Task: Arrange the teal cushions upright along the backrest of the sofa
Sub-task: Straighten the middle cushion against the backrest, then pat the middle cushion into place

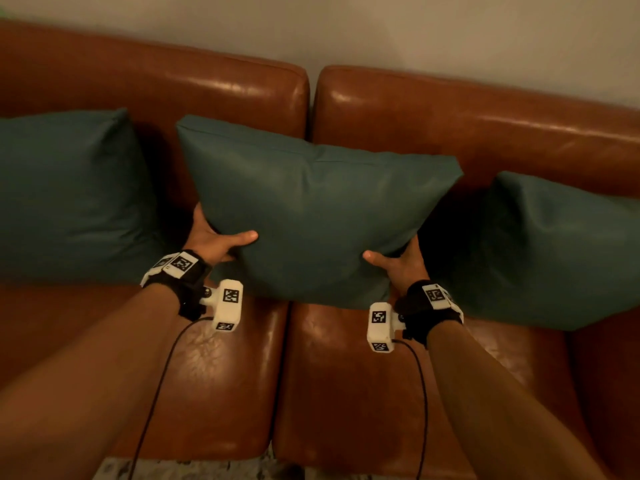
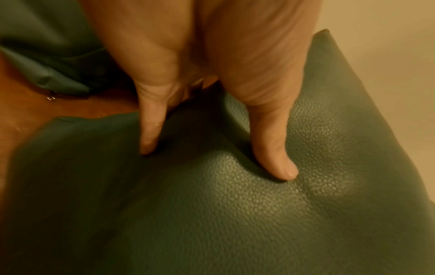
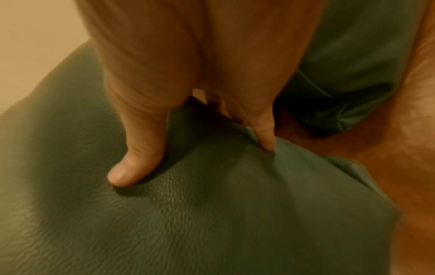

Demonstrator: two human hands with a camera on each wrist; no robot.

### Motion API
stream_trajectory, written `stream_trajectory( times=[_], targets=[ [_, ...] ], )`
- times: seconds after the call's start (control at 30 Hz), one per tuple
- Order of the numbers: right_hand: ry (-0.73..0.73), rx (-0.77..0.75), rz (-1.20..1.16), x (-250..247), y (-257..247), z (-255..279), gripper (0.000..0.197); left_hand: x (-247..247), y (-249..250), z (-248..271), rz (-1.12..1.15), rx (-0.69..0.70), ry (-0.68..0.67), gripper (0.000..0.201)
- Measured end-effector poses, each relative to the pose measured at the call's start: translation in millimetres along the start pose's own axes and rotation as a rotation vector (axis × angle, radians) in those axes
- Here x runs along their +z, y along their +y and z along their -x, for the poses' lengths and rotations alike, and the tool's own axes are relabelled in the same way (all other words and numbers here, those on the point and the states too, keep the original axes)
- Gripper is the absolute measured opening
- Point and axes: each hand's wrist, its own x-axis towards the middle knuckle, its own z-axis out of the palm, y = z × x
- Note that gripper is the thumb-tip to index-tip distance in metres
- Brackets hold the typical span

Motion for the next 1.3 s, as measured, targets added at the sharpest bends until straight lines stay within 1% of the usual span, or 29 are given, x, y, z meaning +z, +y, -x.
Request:
stream_trajectory(
  times=[0.1,0.17,0.27,0.4,0.5,0.6,0.7,0.73,0.83,0.93,1.0,1.07,1.1,1.17,1.2,1.23,1.3],
  targets=[
    [-0.028,-0.013,0.035,6.9,1.6,0.5,0.116,-1.6,-0.3,-2.0,-0.004,-0.015,0.039,0.1],
    [-0.042,-0.027,0.043,11.9,4.4,0.0,0.122,-5.9,-3.4,0.1,-0.014,-0.015,0.078,0.094],
    [-0.034,-0.061,0.129,17.6,4.0,-7.5,0.122,-11.1,-9.8,1.4,-0.008,-0.04,0.106,0.087],
    [-0.001,-0.07,0.171,21.8,5.5,-20.3,0.124,-11.5,-4.8,-9.2,-0.021,-0.055,0.094,0.096],
    [0.004,-0.045,0.192,20.7,11.8,-25.2,0.124,-10.6,-4.6,-14.2,-0.031,-0.073,0.097,0.101],
    [0.033,-0.023,0.237,18.4,16.1,-31.9,0.131,-6.0,-4.4,-16.0,-0.047,-0.08,0.108,0.106],
    [0.043,-0.012,0.245,19.3,17.5,-35.2,0.132,-3.9,-1.0,-15.7,-0.061,-0.094,0.123,0.107],
    [0.055,-0.01,0.24,18.8,18.6,-33.6,0.132,-4.9,-1.6,-14.7,-0.062,-0.097,0.13,0.11],
    [0.105,-0.022,0.254,19.0,11.3,-20.5,0.131,-9.9,-3.3,-8.9,-0.086,-0.12,0.155,0.127],
    [0.177,-0.024,0.319,25.6,-5.2,-0.6,0.125,-16.8,-4.3,-1.6,-0.11,-0.152,0.143,0.128],
    [0.277,-0.053,0.373,36.2,-16.9,16.8,0.123,-19.5,0.6,5.1,-0.1,-0.145,0.135,0.125],
    [0.359,-0.152,0.41,52.6,-30.5,35.5,0.114,-23.1,5.0,10.3,-0.059,-0.148,0.124,0.117],
    [0.375,-0.211,0.439,63.1,-36.2,43.5,0.103,-25.5,6.3,13.4,-0.039,-0.158,0.117,0.11],
    [0.356,-0.342,0.533,89.9,-47.8,58.4,0.072,-35.8,4.7,21.0,-0.053,-0.159,0.123,0.088],
    [0.323,-0.397,0.582,105.9,-54.4,63.5,0.057,-44.0,3.8,23.3,-0.087,-0.144,0.128,0.076],
    [0.262,-0.42,0.61,123.3,-60.3,67.8,0.047,-55.7,1.9,25.3,-0.115,-0.131,0.124,0.064],
    [0.07,-0.344,0.611,160.2,-68.0,74.4,0.034,-88.5,-5.7,27.0,-0.128,-0.117,0.106,0.044]
  ],
)
